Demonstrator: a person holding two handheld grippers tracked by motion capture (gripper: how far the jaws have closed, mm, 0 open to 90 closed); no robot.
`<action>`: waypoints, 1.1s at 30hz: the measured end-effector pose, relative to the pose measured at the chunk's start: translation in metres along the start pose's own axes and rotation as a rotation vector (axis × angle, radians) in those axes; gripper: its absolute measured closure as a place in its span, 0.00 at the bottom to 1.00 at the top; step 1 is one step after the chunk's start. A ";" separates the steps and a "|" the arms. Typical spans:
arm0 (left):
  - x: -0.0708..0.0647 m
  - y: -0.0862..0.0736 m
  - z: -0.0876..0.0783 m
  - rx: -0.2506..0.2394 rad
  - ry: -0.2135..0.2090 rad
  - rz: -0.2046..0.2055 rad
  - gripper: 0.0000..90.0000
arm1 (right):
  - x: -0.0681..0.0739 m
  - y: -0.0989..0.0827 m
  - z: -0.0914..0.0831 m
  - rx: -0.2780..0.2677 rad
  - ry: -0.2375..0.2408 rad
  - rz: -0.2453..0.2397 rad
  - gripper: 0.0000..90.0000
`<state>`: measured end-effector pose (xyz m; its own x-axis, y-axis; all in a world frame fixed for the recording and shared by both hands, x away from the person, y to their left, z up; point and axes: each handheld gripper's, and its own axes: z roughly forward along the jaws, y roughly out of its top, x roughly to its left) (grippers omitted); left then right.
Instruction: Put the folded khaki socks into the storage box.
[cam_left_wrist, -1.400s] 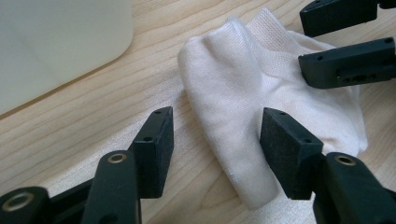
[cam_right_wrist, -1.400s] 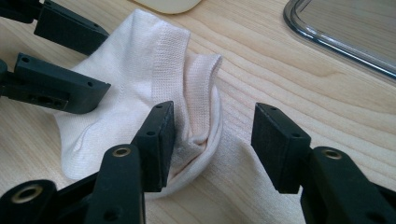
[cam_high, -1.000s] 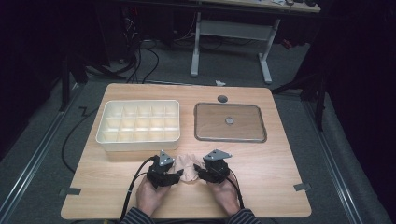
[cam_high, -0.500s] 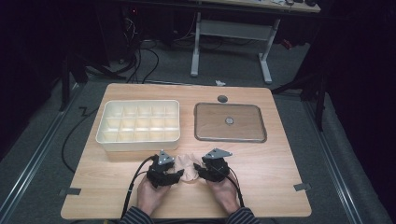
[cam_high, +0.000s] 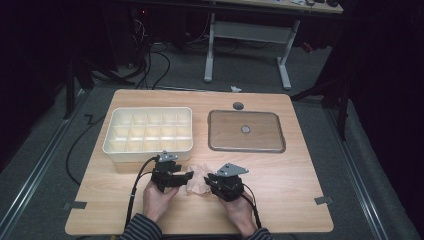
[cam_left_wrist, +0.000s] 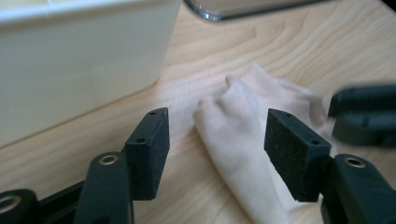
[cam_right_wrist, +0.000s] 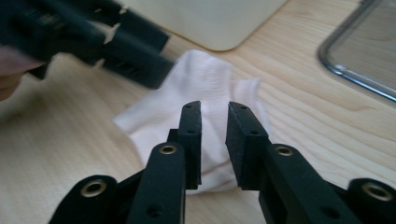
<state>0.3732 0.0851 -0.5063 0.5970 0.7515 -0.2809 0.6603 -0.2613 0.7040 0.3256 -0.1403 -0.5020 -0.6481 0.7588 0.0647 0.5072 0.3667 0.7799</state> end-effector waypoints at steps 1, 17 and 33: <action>0.001 0.002 0.000 -0.008 -0.012 -0.011 0.46 | 0.000 0.000 0.000 0.000 0.000 0.000 0.86; 0.001 0.005 0.024 0.057 0.009 -0.010 0.66 | 0.016 -0.010 0.018 0.059 0.009 -0.041 0.91; 0.004 0.000 0.026 0.067 -0.014 0.006 0.92 | 0.017 -0.015 0.021 0.058 0.009 -0.048 0.91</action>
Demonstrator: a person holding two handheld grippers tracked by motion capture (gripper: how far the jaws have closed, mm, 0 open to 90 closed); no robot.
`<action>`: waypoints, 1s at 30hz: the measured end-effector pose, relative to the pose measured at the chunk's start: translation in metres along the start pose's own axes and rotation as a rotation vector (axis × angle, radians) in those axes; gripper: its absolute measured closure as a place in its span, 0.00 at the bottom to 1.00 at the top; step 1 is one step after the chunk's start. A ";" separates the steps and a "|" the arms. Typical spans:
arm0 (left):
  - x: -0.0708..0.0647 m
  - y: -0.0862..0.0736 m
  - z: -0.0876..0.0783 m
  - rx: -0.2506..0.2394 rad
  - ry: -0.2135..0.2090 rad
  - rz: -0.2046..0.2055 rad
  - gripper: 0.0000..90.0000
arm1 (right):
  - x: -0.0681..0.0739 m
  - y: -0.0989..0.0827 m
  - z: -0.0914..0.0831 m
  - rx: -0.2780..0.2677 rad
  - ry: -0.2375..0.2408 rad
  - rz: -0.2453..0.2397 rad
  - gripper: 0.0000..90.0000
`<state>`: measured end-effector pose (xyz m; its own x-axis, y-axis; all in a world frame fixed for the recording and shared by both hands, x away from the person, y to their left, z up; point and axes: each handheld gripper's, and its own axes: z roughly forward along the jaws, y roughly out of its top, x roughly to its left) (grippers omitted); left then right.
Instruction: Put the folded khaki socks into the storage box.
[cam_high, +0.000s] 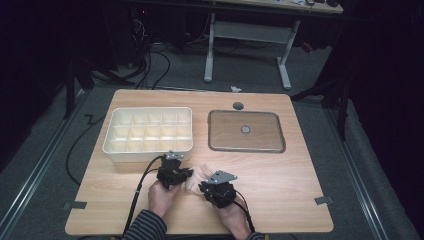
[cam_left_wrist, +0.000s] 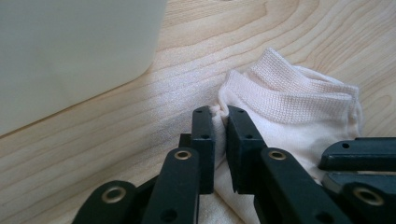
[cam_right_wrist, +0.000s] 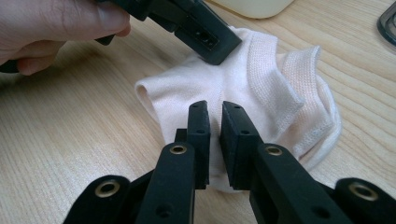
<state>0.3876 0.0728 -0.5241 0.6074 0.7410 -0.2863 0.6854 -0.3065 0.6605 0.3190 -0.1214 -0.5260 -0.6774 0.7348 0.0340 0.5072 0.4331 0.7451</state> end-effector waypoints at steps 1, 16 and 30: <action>0.000 0.000 0.000 0.002 -0.001 -0.004 0.93 | 0.000 0.000 0.000 0.002 0.002 -0.001 0.91; 0.004 -0.001 -0.016 -0.060 -0.083 -0.041 0.94 | 0.000 -0.001 0.001 -0.003 0.010 -0.006 0.91; 0.001 -0.001 -0.023 -0.050 -0.098 -0.012 0.94 | -0.011 0.008 -0.010 -0.037 0.044 0.062 0.92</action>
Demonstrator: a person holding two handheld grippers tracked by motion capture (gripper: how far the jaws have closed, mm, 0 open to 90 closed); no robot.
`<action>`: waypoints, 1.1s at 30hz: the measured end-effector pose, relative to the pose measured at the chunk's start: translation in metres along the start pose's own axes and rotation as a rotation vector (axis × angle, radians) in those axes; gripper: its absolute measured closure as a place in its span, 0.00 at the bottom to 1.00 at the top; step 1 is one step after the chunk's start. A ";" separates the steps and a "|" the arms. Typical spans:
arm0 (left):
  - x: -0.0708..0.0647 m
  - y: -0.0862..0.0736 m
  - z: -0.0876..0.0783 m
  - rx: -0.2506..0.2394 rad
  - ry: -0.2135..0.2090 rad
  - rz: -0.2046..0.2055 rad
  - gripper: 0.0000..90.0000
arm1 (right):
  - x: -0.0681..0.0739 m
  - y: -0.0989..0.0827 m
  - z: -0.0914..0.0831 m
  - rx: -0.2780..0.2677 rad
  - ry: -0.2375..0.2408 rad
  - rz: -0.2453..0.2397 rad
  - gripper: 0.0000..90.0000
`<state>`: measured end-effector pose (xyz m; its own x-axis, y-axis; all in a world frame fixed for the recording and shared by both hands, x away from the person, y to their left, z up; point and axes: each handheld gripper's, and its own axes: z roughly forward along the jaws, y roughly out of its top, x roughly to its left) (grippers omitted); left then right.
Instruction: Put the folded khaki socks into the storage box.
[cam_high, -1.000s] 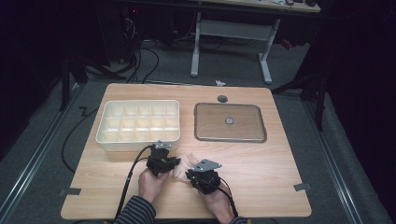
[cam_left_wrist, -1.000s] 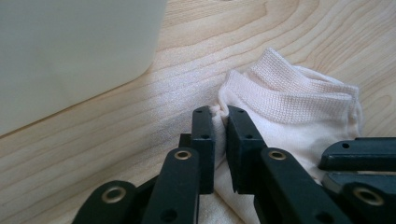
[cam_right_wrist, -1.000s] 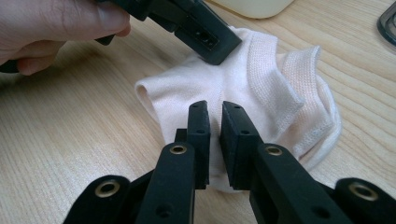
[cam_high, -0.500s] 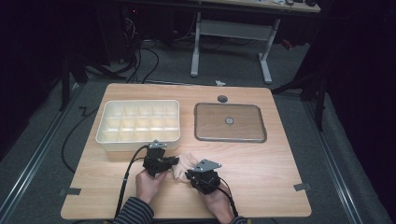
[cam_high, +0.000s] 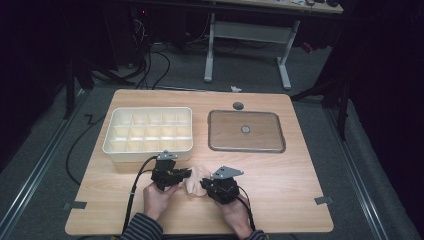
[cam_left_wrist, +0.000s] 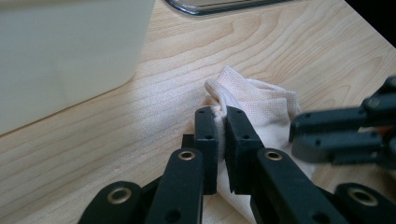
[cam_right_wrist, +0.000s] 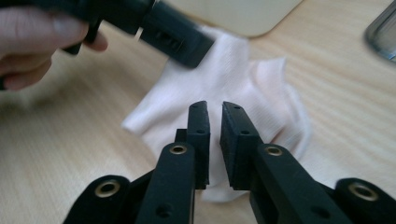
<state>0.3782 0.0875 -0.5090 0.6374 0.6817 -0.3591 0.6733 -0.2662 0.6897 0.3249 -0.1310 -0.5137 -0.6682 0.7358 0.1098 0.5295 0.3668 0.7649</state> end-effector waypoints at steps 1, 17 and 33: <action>0.000 0.000 0.000 0.000 0.001 0.000 0.94 | -0.001 0.003 -0.001 -0.007 -0.004 0.002 0.93; -0.004 0.003 -0.007 0.007 -0.004 0.010 0.94 | -0.014 0.020 0.019 0.017 -0.063 0.018 0.96; -0.010 0.005 -0.008 -0.037 -0.039 0.024 0.94 | -0.014 0.016 0.031 0.051 -0.065 -0.011 0.96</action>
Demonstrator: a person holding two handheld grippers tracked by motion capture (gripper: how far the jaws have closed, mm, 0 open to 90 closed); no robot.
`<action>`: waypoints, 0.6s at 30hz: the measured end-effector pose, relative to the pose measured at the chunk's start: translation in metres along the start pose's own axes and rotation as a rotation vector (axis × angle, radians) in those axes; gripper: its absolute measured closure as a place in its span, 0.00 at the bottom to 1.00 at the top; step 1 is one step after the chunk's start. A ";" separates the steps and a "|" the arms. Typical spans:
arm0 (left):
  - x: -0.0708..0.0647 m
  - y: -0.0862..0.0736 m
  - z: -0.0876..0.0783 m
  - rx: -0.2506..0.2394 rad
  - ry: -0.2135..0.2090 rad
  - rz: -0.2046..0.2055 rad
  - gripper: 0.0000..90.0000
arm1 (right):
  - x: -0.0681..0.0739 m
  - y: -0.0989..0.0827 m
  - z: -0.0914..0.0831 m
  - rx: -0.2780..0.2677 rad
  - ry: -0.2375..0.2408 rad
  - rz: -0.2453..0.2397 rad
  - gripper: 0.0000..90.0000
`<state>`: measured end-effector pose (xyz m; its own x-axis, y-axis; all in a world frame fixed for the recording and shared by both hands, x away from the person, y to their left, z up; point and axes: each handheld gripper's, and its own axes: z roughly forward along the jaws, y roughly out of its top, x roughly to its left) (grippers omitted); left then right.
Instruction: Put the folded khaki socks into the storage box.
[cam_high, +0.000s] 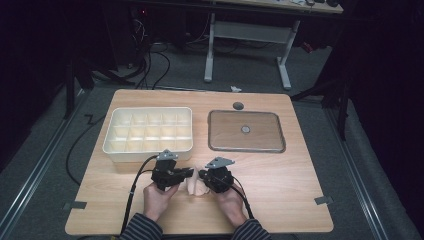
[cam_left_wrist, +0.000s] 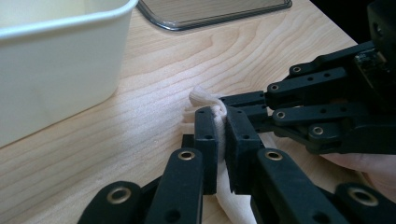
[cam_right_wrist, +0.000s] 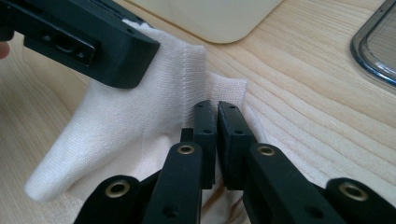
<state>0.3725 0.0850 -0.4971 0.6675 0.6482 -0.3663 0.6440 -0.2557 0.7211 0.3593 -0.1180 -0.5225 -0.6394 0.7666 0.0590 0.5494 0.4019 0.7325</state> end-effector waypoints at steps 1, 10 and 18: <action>0.000 0.000 0.000 0.000 0.000 0.000 0.94 | 0.000 0.000 0.001 0.000 -0.001 -0.009 0.96; -0.003 0.001 0.001 -0.016 -0.017 0.031 0.94 | 0.002 0.002 0.003 0.012 0.013 -0.028 0.97; -0.004 0.001 0.005 -0.011 -0.030 0.032 0.95 | 0.005 0.002 0.004 0.019 0.039 -0.053 0.97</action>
<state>0.3721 0.0782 -0.4978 0.6985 0.6180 -0.3608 0.6182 -0.2673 0.7392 0.3592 -0.1112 -0.5234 -0.6880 0.7242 0.0468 0.5241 0.4512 0.7223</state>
